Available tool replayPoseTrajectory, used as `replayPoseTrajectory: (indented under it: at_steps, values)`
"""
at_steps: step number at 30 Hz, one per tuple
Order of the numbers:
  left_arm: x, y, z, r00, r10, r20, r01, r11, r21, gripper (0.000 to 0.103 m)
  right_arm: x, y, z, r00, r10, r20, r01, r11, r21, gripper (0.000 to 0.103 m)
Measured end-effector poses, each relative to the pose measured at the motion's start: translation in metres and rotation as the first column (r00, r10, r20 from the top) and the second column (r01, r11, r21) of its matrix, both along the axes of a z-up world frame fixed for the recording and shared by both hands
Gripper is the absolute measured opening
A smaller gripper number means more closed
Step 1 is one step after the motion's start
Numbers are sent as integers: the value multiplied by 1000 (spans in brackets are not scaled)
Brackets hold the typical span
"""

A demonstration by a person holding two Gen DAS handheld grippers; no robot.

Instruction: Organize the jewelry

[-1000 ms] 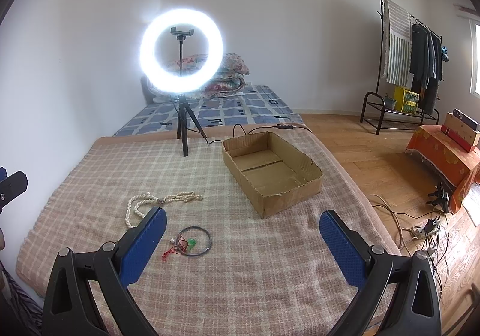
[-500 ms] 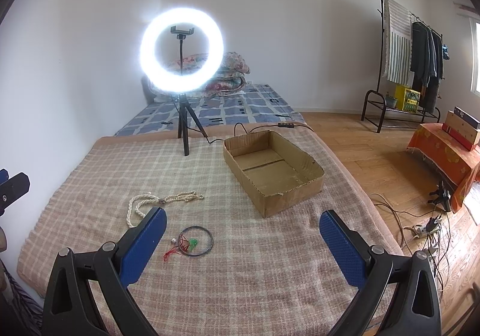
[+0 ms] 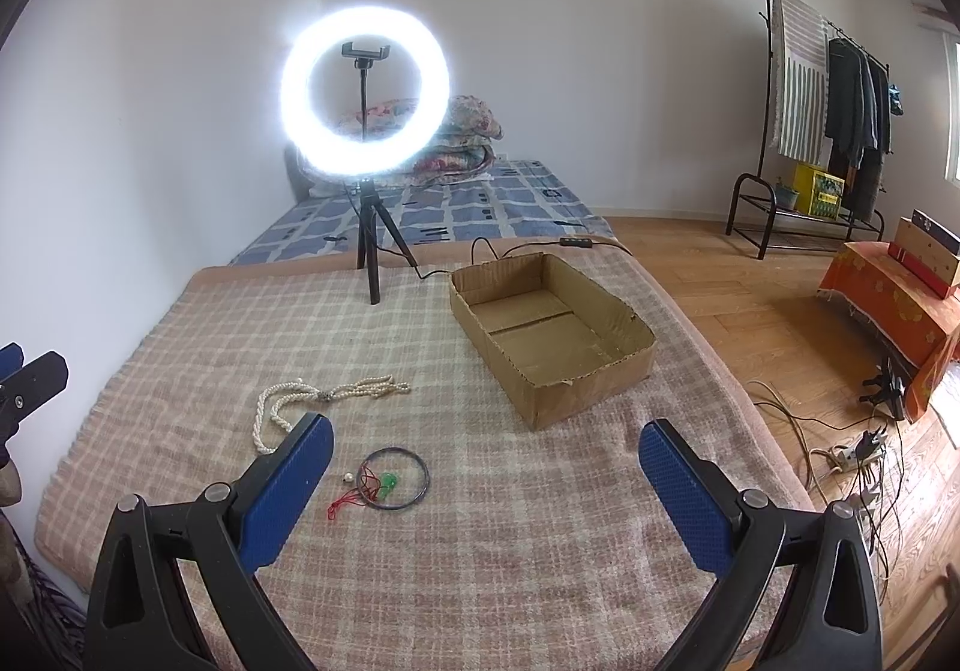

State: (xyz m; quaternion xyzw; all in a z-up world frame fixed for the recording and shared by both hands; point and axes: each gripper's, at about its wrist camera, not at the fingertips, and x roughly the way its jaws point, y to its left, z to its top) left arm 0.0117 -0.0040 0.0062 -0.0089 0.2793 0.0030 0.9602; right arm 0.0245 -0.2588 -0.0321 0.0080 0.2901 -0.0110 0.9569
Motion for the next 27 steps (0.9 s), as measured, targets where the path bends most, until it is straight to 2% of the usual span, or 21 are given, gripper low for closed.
replayPoseTrajectory:
  at_steps: [10, 16, 23, 27]
  values:
    - [23, 24, -8, 999, 30, -24, -30, 1000, -1, 103, 20, -2, -2, 1000, 30, -8, -30, 998, -48, 103]
    - [44, 43, -13, 998, 23, -51, -23, 1000, -6, 103, 45, -11, -10, 995, 98, -6, -97, 995, 20, 103]
    - [69, 59, -21, 997, -19, -75, 22, 999, 29, 103, 80, -7, -25, 982, 167, -90, -167, 986, 3, 94]
    - [83, 74, -27, 994, -26, -102, 28, 1000, 14, 93, 97, 0, -34, 967, 216, -133, -217, 976, 5, 90]
